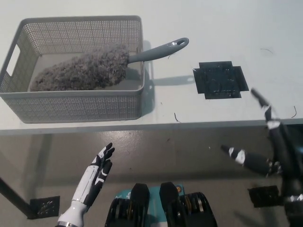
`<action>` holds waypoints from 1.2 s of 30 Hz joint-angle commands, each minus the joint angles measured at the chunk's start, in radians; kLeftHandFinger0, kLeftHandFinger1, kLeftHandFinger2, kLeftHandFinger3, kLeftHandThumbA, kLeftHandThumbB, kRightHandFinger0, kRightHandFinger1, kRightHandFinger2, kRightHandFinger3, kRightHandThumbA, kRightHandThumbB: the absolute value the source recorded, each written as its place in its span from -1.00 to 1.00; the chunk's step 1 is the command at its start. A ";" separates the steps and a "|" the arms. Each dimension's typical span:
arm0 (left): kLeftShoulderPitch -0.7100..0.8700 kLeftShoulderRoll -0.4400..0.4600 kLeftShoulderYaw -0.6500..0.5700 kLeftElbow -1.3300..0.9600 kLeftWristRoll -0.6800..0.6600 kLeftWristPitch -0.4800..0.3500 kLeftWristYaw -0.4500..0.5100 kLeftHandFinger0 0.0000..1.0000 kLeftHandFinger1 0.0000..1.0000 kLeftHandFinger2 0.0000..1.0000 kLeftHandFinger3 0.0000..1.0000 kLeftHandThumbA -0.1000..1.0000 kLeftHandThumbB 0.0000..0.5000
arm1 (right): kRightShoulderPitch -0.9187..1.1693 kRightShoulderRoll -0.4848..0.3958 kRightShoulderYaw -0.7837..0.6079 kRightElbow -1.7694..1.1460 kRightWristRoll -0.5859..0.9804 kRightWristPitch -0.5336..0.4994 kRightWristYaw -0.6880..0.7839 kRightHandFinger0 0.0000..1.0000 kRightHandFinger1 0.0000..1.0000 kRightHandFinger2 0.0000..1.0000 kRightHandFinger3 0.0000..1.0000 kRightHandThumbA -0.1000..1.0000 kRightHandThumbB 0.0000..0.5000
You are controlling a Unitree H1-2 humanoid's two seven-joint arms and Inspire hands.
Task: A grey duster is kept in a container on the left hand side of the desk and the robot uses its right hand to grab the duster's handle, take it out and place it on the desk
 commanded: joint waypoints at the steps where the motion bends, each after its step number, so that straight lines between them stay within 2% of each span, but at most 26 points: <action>1: -0.033 0.028 -0.006 -0.040 0.047 -0.143 0.028 1.00 1.00 1.00 1.00 1.00 -0.70 | -0.537 -0.183 -0.106 -0.622 -0.352 0.430 0.496 1.00 1.00 1.00 1.00 0.88 0.95; 3: -0.034 0.028 -0.006 -0.035 0.046 -0.144 0.029 1.00 1.00 1.00 1.00 1.00 -0.70 | -0.661 -0.200 -0.070 -0.606 -0.378 0.479 0.590 1.00 1.00 1.00 1.00 0.83 1.00; 6: -0.038 0.030 -0.007 -0.031 0.045 -0.143 0.025 1.00 1.00 1.00 1.00 1.00 -0.69 | -0.825 -0.179 0.013 -0.531 -0.444 0.502 0.722 1.00 1.00 1.00 1.00 0.96 1.00; 8: -0.037 0.030 -0.008 -0.035 0.045 -0.137 0.022 1.00 1.00 1.00 1.00 1.00 -0.68 | -0.864 -0.169 0.046 -0.488 -0.461 0.497 0.744 1.00 1.00 1.00 1.00 0.97 1.00; 10: -0.035 0.029 -0.010 -0.035 0.056 -0.132 0.027 1.00 1.00 1.00 1.00 1.00 -0.66 | -0.915 -0.145 0.113 -0.376 -0.487 0.473 0.767 1.00 1.00 1.00 1.00 0.88 1.00; 12: -0.032 0.029 -0.010 -0.038 0.055 -0.129 0.024 1.00 1.00 1.00 1.00 1.00 -0.64 | -0.942 -0.129 0.158 -0.300 -0.515 0.469 0.795 1.00 1.00 1.00 1.00 0.94 1.00; 14: -0.031 0.032 -0.011 -0.032 0.057 -0.137 0.025 1.00 1.00 1.00 1.00 1.00 -0.64 | -0.957 -0.113 0.199 -0.208 -0.531 0.459 0.781 1.00 1.00 1.00 1.00 0.98 1.00; 24: -0.035 0.038 -0.020 -0.009 0.041 -0.155 0.029 1.00 1.00 1.00 1.00 1.00 -0.71 | -1.037 -0.073 0.323 0.189 -0.533 0.504 0.693 1.00 1.00 1.00 1.00 0.90 1.00; 30: -0.042 0.043 -0.026 -0.003 0.043 -0.155 0.031 1.00 1.00 1.00 1.00 1.00 -0.70 | -1.045 -0.077 0.368 0.284 -0.534 0.529 0.674 1.00 1.00 1.00 1.00 0.89 1.00; 36: -0.041 0.052 -0.029 -0.006 0.051 -0.155 0.028 1.00 1.00 1.00 1.00 1.00 -0.75 | -1.058 -0.078 0.397 0.351 -0.530 0.562 0.719 1.00 1.00 1.00 1.00 0.93 1.00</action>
